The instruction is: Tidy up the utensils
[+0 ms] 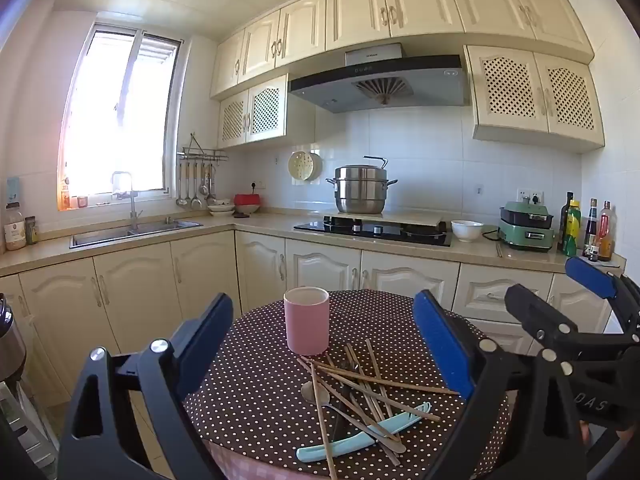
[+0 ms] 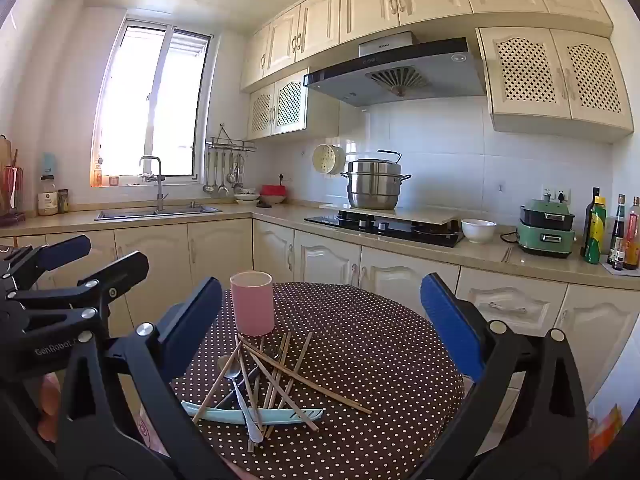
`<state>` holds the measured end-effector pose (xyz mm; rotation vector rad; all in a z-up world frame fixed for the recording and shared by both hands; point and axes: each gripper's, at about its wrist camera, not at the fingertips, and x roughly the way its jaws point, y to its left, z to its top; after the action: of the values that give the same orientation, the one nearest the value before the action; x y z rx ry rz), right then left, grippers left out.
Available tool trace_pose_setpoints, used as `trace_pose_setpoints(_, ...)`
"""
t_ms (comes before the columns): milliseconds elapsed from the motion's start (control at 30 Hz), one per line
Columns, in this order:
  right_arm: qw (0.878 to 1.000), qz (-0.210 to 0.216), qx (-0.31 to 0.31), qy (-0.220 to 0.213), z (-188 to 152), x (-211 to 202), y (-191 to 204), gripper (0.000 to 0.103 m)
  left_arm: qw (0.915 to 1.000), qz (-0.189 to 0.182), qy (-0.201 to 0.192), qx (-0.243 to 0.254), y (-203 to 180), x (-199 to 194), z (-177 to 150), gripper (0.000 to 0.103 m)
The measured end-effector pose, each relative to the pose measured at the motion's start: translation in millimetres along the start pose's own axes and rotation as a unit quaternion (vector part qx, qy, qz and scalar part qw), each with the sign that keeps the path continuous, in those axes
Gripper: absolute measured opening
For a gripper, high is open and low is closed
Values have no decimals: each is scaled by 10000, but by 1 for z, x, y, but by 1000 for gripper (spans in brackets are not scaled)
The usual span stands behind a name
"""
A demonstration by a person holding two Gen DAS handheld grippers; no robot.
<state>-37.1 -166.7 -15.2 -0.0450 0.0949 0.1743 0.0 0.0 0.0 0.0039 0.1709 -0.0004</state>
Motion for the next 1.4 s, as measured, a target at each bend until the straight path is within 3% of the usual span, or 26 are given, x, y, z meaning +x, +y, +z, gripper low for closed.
trace_pose_setpoints(1400,9999,58,29,151,-10,9,-1,97,10000,12,69,8,1,3,-8,90)
